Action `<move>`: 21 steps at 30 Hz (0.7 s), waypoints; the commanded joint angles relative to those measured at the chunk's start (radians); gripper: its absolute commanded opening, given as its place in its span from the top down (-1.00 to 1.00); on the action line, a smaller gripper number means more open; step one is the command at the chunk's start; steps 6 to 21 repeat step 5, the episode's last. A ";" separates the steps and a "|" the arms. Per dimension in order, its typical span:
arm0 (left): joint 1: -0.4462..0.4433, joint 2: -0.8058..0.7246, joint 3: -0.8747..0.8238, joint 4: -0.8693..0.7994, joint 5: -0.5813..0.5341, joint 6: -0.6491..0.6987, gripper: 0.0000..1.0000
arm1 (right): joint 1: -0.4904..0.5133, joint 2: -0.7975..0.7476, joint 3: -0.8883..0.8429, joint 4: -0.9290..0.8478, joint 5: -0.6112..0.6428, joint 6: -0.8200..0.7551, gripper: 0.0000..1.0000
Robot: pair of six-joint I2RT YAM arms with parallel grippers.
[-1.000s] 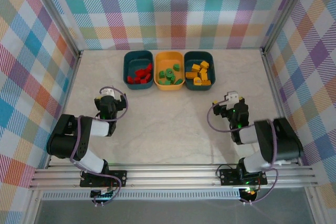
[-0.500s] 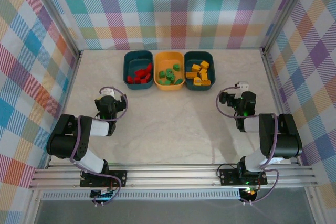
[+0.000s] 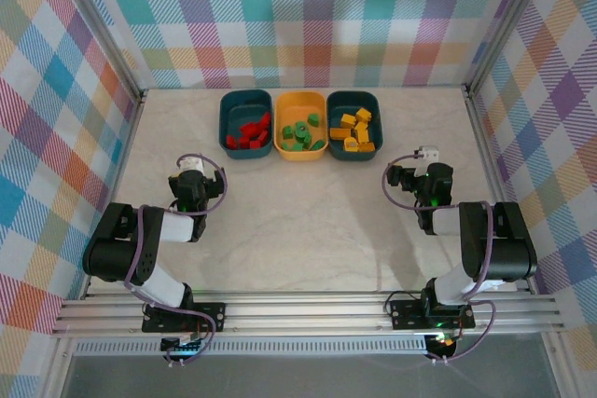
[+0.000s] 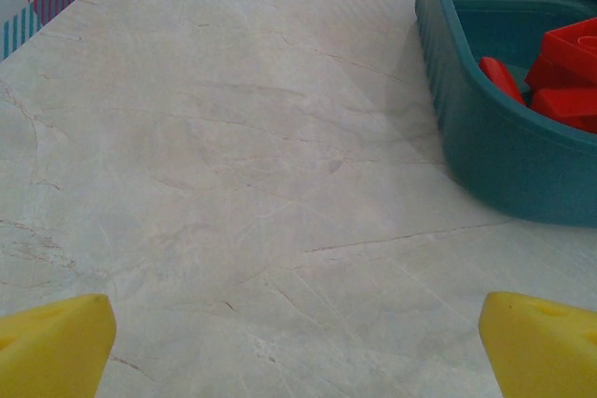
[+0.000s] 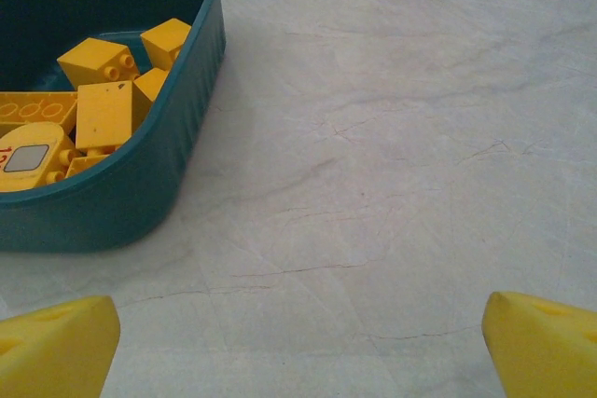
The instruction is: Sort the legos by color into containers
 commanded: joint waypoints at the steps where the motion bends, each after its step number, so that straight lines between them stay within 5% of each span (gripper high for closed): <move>1: 0.010 -0.001 0.016 0.003 0.011 -0.018 -1.00 | 0.003 -0.011 0.007 -0.003 -0.019 -0.002 -0.99; 21: 0.011 -0.003 0.009 0.009 0.012 -0.017 -1.00 | 0.004 -0.013 0.006 -0.001 -0.018 -0.001 -0.99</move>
